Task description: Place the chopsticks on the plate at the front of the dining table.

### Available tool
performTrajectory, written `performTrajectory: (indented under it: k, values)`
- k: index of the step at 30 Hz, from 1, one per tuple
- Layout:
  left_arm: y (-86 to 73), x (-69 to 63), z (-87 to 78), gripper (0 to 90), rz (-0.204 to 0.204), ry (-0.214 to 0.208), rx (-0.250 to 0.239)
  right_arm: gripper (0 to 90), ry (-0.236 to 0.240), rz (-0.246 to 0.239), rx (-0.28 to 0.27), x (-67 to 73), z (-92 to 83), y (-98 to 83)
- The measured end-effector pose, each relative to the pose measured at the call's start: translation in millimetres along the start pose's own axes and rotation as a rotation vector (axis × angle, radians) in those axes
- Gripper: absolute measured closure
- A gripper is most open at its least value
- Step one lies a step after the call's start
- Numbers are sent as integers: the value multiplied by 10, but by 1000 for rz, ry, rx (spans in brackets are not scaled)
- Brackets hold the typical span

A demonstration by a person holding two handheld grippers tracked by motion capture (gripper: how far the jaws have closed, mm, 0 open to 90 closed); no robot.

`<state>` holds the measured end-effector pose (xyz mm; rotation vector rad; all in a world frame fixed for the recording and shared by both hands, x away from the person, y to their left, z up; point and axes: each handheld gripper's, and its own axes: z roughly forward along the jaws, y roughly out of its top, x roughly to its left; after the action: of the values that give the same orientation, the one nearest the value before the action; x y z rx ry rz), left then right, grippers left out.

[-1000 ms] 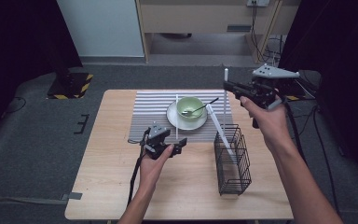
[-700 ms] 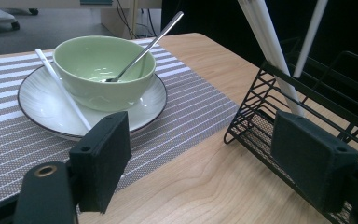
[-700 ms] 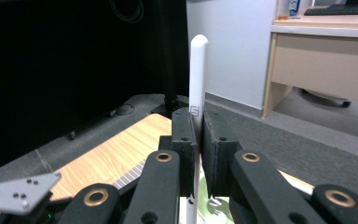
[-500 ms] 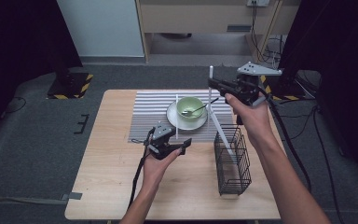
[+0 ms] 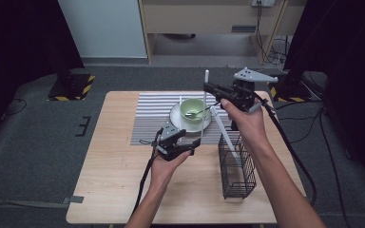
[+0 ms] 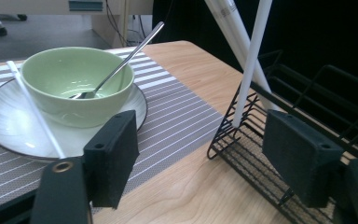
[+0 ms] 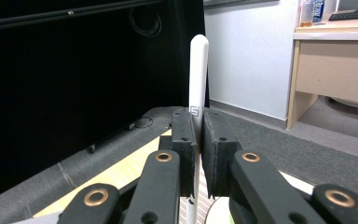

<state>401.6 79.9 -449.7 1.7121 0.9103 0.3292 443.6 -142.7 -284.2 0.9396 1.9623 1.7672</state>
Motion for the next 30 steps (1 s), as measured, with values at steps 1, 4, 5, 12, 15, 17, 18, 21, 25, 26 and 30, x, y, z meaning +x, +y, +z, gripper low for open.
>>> performTrajectory:
  k: [1,4,5,12,15,17,18,21,25,26,30]
  values:
    - [0,-8,5,290,2,-4,-6,842,3,3,-3,3,-3,0]
    - [-4,-47,21,336,20,-17,-16,843,13,13,-7,21,-5,-5]
    - [-6,-57,24,349,25,-22,-16,842,18,16,-8,32,-2,-8]
    - [-5,-90,38,486,15,-67,-26,842,52,28,-9,64,6,-20]
    - [-6,-96,37,565,19,-72,-21,842,57,30,-11,73,0,-18]
    - [-4,-102,32,613,16,-75,-23,843,57,30,-7,70,0,-19]
    - [-3,-103,29,635,19,-77,-24,842,58,31,-6,67,0,-20]
    - [-3,-104,30,678,17,-84,-21,843,64,33,-6,71,0,-19]
    - [-2,-109,29,724,7,-88,-26,843,66,33,-6,68,-4,-15]
    - [1,-111,25,732,8,-90,-26,842,65,33,-5,64,-6,-14]
    - [7,-107,15,765,1,-91,-30,842,66,38,-3,56,-4,-12]
